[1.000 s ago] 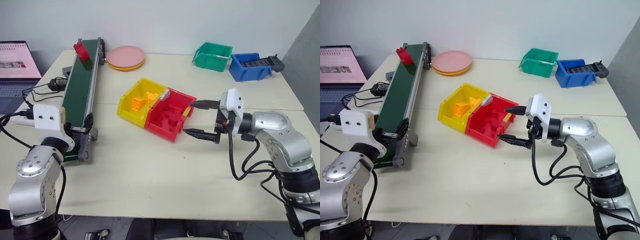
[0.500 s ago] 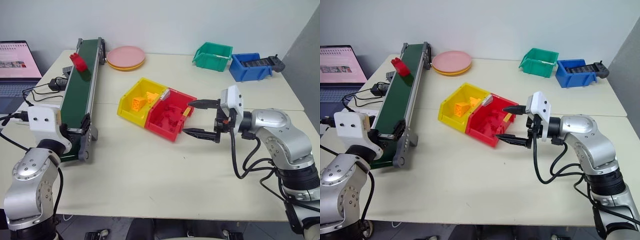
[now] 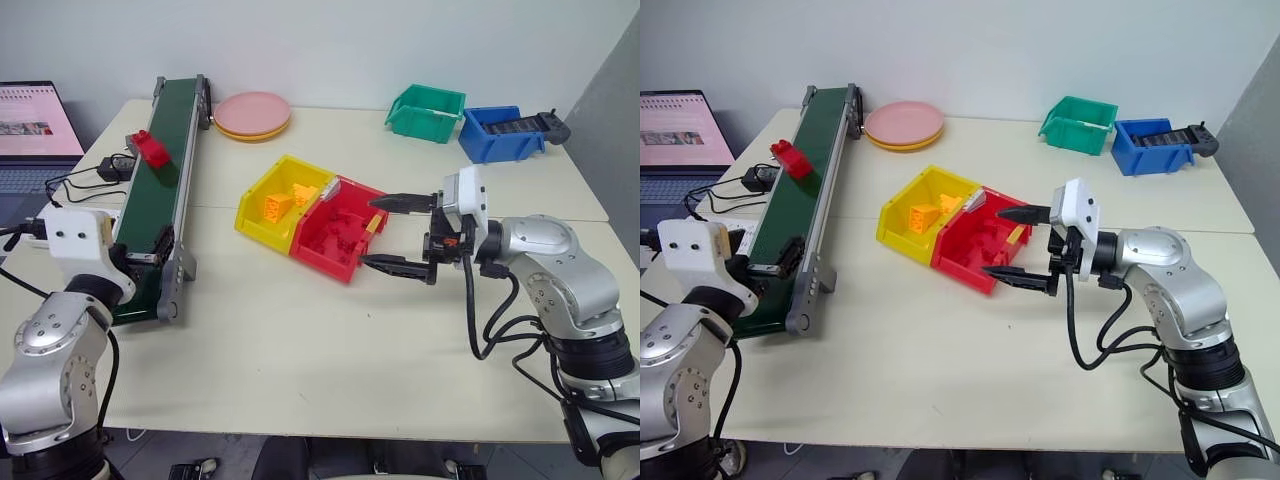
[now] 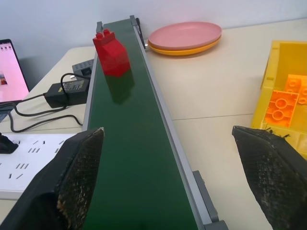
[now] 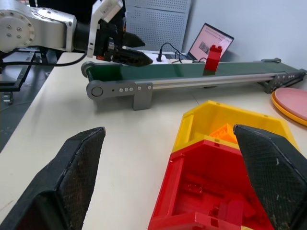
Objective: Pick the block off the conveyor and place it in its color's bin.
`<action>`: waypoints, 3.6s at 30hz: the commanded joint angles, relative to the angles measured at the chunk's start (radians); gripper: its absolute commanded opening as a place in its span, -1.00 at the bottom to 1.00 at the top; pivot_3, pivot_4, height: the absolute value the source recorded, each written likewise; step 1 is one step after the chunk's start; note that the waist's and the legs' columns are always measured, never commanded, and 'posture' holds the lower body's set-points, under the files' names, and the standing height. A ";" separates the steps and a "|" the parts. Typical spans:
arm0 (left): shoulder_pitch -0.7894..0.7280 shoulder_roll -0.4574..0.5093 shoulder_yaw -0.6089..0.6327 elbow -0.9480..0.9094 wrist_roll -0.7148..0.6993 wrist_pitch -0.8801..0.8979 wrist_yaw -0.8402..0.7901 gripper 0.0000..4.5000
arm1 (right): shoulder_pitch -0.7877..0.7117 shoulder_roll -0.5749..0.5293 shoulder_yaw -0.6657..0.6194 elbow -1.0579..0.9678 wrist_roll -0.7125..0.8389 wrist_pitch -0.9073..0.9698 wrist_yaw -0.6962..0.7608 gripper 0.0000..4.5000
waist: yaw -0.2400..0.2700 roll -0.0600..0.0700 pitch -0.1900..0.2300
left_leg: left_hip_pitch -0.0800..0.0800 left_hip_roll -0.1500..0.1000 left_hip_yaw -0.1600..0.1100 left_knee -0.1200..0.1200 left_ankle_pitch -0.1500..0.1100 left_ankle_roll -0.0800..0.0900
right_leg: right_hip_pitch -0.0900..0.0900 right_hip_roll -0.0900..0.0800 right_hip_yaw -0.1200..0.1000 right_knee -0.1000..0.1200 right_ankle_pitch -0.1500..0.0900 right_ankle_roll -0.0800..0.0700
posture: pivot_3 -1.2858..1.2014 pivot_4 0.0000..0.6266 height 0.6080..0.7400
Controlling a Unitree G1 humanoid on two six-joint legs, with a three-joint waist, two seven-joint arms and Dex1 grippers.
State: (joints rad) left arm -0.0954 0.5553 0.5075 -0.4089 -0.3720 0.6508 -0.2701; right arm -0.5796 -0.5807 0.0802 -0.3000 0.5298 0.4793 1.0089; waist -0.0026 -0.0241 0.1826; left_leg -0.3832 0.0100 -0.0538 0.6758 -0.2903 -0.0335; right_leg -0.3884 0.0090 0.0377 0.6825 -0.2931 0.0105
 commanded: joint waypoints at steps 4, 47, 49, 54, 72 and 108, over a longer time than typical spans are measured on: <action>-0.018 0.033 0.040 0.041 0.001 -0.024 -0.003 0.98 | -0.004 -0.015 -0.025 -0.040 0.009 -0.027 0.012 1.00 | 0.000 0.000 0.000 | 0.000 0.000 0.000 0.000 0.000 0.000 | 0.000 0.000 0.000 0.000 0.000 0.000 | 0.03 -0.52 1.00; 0.018 0.003 0.041 0.022 -0.021 0.103 0.071 -0.32 | -0.012 -0.051 -0.018 -0.039 0.001 -0.028 0.026 1.00 | 0.000 0.000 0.000 | 0.000 0.000 0.000 0.000 0.000 0.000 | 0.000 -0.001 0.000 0.000 0.000 0.000 | 0.03 -0.52 1.00; 0.016 0.010 0.025 -0.007 -0.012 0.091 0.068 -0.32 | -0.017 -0.050 -0.016 -0.035 0.000 -0.030 0.028 1.00 | 0.000 0.000 0.000 | 0.000 0.000 0.000 0.000 0.000 0.000 | 0.000 -0.001 0.000 0.000 0.000 0.000 | 0.03 -0.52 1.00; -0.031 0.044 -0.043 -0.082 -0.024 0.089 0.022 -0.32 | -0.018 -0.055 -0.020 -0.038 -0.002 -0.029 0.030 1.00 | 0.000 0.000 0.000 | 0.000 0.000 0.000 0.000 0.000 0.000 | 0.000 -0.001 0.000 0.000 0.000 0.000 | 0.03 -0.52 1.00; -0.491 -0.016 -0.653 0.164 -0.010 0.053 -0.300 -0.32 | 0.259 -0.265 -0.212 -0.368 0.061 0.237 -0.147 1.00 | 0.003 0.000 0.000 | -0.001 -0.001 -0.001 0.000 0.000 0.000 | 0.001 0.000 -0.001 0.000 0.000 0.000 | 0.03 -0.52 1.00; -0.326 0.066 -0.444 0.072 0.100 -0.060 -0.341 0.99 | 0.318 -0.194 -0.193 -0.326 -0.050 0.027 -0.241 1.00 | -0.009 0.001 0.000 | 0.000 0.000 0.001 0.000 0.000 0.000 | -0.001 0.002 0.002 0.000 0.000 0.000 | 0.03 -0.52 1.00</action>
State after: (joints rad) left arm -0.4485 0.6022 0.0100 -0.2719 -0.2790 0.5971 -0.6352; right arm -0.2615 -0.7848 -0.1228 -0.6392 0.5122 0.5927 0.7470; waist -0.0117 -0.0232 0.1826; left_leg -0.3837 0.0104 -0.0528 0.6756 -0.2901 -0.0335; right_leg -0.3890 0.0108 0.0398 0.6822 -0.2933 0.0108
